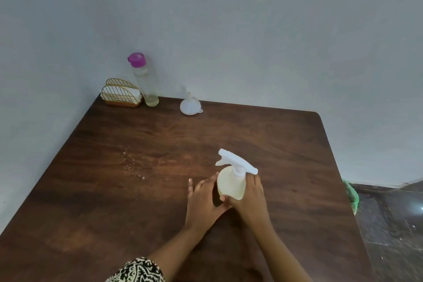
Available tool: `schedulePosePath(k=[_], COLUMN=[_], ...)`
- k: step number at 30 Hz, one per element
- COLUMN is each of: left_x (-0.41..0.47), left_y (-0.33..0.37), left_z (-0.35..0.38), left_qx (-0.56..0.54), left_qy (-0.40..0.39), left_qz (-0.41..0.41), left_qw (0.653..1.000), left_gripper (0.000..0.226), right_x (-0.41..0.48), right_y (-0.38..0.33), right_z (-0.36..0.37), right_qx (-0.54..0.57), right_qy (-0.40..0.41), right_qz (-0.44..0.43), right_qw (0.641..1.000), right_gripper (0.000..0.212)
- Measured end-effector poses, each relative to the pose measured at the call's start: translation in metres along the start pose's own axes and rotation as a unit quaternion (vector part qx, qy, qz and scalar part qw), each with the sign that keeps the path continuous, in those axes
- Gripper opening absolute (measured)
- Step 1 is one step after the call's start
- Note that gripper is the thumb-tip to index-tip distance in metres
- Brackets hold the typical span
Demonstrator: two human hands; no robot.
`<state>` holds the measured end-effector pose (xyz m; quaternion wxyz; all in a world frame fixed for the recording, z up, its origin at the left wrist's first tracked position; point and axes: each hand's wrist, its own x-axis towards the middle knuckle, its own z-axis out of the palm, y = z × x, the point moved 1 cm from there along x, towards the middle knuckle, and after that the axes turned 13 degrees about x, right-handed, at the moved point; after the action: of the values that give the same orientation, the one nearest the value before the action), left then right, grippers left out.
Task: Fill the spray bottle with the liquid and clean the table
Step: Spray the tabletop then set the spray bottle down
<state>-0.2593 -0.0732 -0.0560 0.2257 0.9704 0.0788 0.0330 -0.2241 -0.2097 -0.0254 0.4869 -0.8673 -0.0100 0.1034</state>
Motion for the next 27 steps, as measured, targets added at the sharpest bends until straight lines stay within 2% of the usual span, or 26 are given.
schedulePosePath(k=[4, 8, 11, 18, 27], left_x=[0.033, 0.073, 0.087, 0.093, 0.094], left_y=[0.004, -0.017, -0.028, -0.035, -0.032], left_z=[-0.005, -0.011, -0.008, 0.0, -0.002], left_qx=[0.096, 0.178, 0.191, 0.192, 0.192], left_qy=[-0.054, -0.189, -0.253, -0.292, -0.311], left_qz=[-0.037, -0.106, -0.106, -0.107, -0.115], left_qw=[0.993, 0.96, 0.943, 0.931, 0.924], left_gripper=[0.086, 0.118, 0.13, 0.135, 0.135], right_x=[0.038, 0.099, 0.145, 0.228, 0.271], right_y=[-0.01, -0.022, -0.032, -0.049, -0.064], right_z=[-0.005, -0.01, -0.012, -0.007, 0.0], right_qx=[-0.001, -0.045, -0.062, -0.05, -0.026], right_qy=[-0.002, -0.022, -0.036, -0.055, -0.053], right_qz=[-0.013, -0.006, -0.019, -0.039, -0.061], right_qw=[1.0, 0.999, 0.997, 0.996, 0.996], right_gripper=[0.089, 0.086, 0.088, 0.092, 0.087])
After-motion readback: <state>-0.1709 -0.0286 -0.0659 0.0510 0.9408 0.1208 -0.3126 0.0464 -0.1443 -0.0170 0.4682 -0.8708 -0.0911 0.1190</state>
